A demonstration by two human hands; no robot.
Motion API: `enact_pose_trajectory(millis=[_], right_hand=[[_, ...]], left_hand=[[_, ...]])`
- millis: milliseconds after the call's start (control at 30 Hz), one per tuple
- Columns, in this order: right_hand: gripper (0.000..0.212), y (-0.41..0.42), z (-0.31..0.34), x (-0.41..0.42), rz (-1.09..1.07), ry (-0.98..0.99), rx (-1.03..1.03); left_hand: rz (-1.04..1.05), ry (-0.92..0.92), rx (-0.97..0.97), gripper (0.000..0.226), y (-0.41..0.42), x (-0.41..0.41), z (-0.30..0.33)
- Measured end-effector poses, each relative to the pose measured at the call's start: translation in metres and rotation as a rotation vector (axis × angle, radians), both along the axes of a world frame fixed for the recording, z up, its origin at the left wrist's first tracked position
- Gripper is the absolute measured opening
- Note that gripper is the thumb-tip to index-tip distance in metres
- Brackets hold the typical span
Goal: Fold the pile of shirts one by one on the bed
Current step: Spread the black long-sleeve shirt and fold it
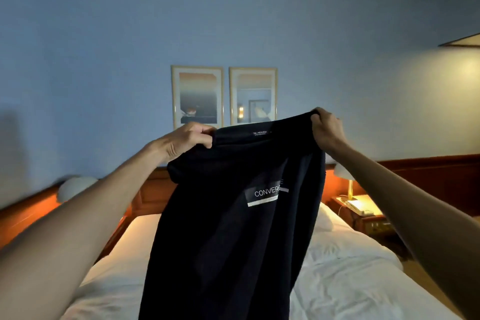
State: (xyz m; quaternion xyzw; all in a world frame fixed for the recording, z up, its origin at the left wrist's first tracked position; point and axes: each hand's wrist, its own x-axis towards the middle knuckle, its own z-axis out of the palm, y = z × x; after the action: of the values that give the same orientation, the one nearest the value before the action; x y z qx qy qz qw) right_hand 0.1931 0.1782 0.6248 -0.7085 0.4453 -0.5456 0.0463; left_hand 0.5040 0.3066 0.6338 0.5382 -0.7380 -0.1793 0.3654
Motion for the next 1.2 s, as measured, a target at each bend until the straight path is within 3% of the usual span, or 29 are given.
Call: enact_pose_trajectory(millis=[100,200,300,367,467,533,633,733,867,967,1000,1100,1200], right_hand=[[0.023,0.004,0.01,0.025,0.069,0.036,-0.007],[0.02,0.004,0.027,0.038,0.108,0.081,-0.024],[0.024,0.008,0.041,0.048,0.148,0.082,-0.069],[0.028,0.01,0.042,0.052,0.166,0.108,-0.066],[0.032,0.009,0.043,0.048,0.153,0.233,0.042],[0.032,0.009,0.049,0.043,0.137,0.155,0.037],[0.031,0.009,0.045,0.043,0.114,0.026,0.01],[0.033,0.018,0.033,0.048,0.129,0.22,0.078],[0.021,0.025,0.041,0.043,0.209,0.04,-0.062],[0.018,0.022,0.031,0.037,0.218,0.384,0.073],[0.016,0.02,0.028,0.035,0.224,0.437,0.073],[0.013,0.022,0.021,0.034,0.285,0.222,-0.021],[0.021,0.023,0.007,0.042,0.331,0.208,0.154]], left_hand=[[0.156,-0.032,-0.074,0.022,0.013,0.022,0.004],[0.283,0.055,-0.193,0.006,0.018,0.046,0.014],[0.424,0.08,-0.368,0.035,0.017,0.062,0.017],[0.484,0.103,-0.455,0.037,0.018,0.063,0.012],[0.6,-0.254,-0.507,0.035,0.031,0.059,0.012],[0.694,-0.364,-0.6,0.044,0.037,0.058,0.023],[0.612,-0.235,-0.644,0.045,0.036,0.056,0.037],[0.583,-0.301,-0.486,0.038,0.038,0.057,0.035],[0.607,-0.074,-0.652,0.019,0.041,0.063,0.023],[0.605,-0.271,-0.412,0.021,0.042,0.068,0.009],[0.629,-0.266,-0.411,0.022,0.043,0.07,0.006],[0.676,-0.132,-0.55,0.024,0.047,0.068,0.001],[0.674,-0.07,-0.507,0.021,0.045,0.057,-0.004]])
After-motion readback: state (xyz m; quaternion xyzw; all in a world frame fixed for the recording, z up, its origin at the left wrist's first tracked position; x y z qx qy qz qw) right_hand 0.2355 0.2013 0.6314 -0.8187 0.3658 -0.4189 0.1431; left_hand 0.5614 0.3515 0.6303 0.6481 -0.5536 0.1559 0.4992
